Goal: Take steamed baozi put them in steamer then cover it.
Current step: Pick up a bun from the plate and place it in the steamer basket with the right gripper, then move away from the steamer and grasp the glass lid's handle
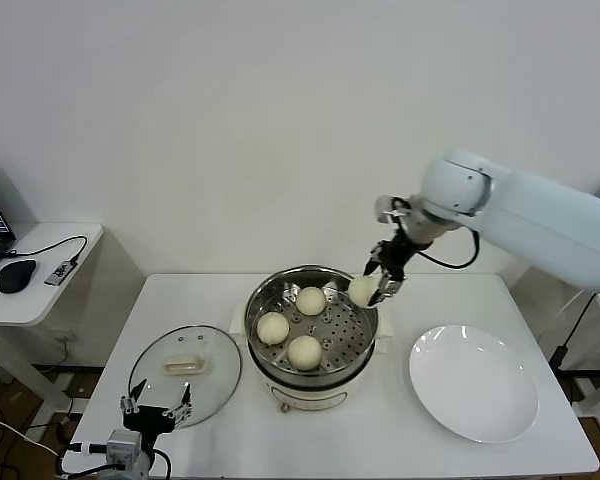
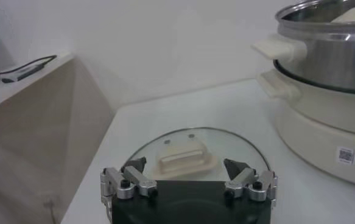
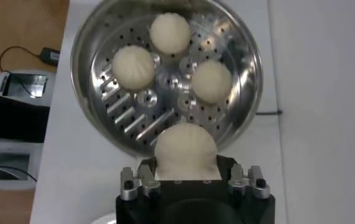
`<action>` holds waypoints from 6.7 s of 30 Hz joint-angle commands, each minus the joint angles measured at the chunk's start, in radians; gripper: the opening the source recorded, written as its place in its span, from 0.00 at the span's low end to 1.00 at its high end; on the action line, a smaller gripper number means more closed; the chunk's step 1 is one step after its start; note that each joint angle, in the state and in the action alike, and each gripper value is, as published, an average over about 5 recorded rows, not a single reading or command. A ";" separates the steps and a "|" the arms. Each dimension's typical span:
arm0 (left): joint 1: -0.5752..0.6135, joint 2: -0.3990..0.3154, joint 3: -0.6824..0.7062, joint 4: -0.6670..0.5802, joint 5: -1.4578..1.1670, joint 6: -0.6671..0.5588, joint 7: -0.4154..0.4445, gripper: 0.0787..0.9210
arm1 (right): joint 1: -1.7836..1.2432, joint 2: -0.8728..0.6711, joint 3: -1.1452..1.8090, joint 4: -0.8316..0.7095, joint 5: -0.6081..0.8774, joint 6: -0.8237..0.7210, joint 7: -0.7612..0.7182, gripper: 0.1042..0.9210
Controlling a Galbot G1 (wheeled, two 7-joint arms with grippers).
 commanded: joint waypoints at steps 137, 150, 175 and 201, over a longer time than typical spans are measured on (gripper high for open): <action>-0.175 0.249 0.194 0.457 1.204 -0.241 -0.315 0.88 | -2.159 0.326 2.081 0.457 0.021 0.606 1.060 0.88; -0.238 0.236 0.214 0.486 1.194 -0.205 -0.309 0.88 | -2.164 0.343 2.087 0.453 0.004 0.617 1.057 0.88; -0.387 0.192 0.221 0.640 1.150 -0.230 -0.382 0.88 | -2.188 0.350 2.100 0.435 -0.035 0.618 1.047 0.88; -0.368 0.227 0.222 0.677 1.096 -0.288 -0.457 0.25 | -2.206 0.373 2.099 0.486 -0.050 0.595 1.037 0.88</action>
